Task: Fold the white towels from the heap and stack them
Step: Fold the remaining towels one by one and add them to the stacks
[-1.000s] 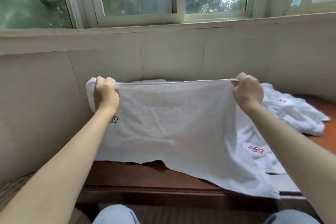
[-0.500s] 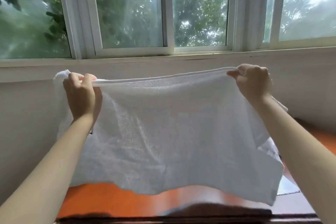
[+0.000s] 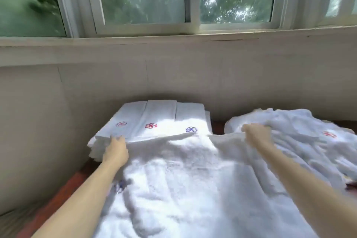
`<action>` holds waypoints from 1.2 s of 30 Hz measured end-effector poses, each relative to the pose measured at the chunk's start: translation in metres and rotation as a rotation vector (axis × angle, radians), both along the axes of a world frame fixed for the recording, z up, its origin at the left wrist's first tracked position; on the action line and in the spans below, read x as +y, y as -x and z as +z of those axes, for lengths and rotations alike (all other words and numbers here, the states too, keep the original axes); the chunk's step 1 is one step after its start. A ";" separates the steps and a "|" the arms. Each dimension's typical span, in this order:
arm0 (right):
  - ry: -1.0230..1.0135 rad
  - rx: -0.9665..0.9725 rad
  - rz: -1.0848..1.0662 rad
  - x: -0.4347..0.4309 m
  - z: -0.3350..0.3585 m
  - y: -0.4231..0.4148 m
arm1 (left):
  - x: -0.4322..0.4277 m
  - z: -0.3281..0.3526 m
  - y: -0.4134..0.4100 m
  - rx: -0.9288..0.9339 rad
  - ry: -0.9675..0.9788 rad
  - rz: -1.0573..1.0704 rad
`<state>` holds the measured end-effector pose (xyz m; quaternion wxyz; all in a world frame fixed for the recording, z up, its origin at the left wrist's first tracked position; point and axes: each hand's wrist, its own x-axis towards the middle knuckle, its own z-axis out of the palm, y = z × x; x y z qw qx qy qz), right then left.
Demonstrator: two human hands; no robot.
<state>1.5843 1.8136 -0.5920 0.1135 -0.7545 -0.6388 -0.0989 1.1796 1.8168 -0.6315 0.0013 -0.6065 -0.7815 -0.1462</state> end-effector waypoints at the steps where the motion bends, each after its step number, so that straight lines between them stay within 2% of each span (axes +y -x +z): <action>1: 0.001 -0.020 0.009 0.001 -0.020 0.003 | 0.000 -0.016 -0.002 -0.033 0.034 -0.001; 4: -0.009 -0.085 0.053 -0.010 -0.079 0.015 | -0.009 -0.058 -0.010 -0.083 0.090 -0.035; 7: 0.014 -0.017 0.115 -0.026 -0.128 0.024 | -0.031 -0.089 -0.017 -0.115 0.125 -0.014; 10: -0.005 0.061 0.130 -0.040 -0.148 0.026 | -0.055 -0.107 -0.028 -0.024 0.078 -0.019; 13: 0.005 0.090 0.143 -0.054 -0.150 0.019 | -0.078 -0.113 -0.026 -0.013 0.111 -0.048; 21: -0.001 0.017 -0.009 -0.090 -0.143 0.018 | -0.121 -0.103 0.000 -0.012 0.145 0.034; 28: -0.149 -0.024 0.024 -0.132 -0.135 0.033 | -0.147 -0.096 0.003 0.026 0.232 0.168; 31: 0.108 -0.162 -0.152 -0.134 -0.131 0.038 | -0.142 -0.087 -0.004 0.062 0.290 0.227; 33: 0.142 -0.210 -0.161 -0.128 -0.130 0.037 | -0.134 -0.083 -0.013 0.108 0.250 0.232; 36: 0.076 -0.205 -0.102 -0.116 -0.121 0.039 | -0.117 -0.088 -0.028 0.106 0.074 0.080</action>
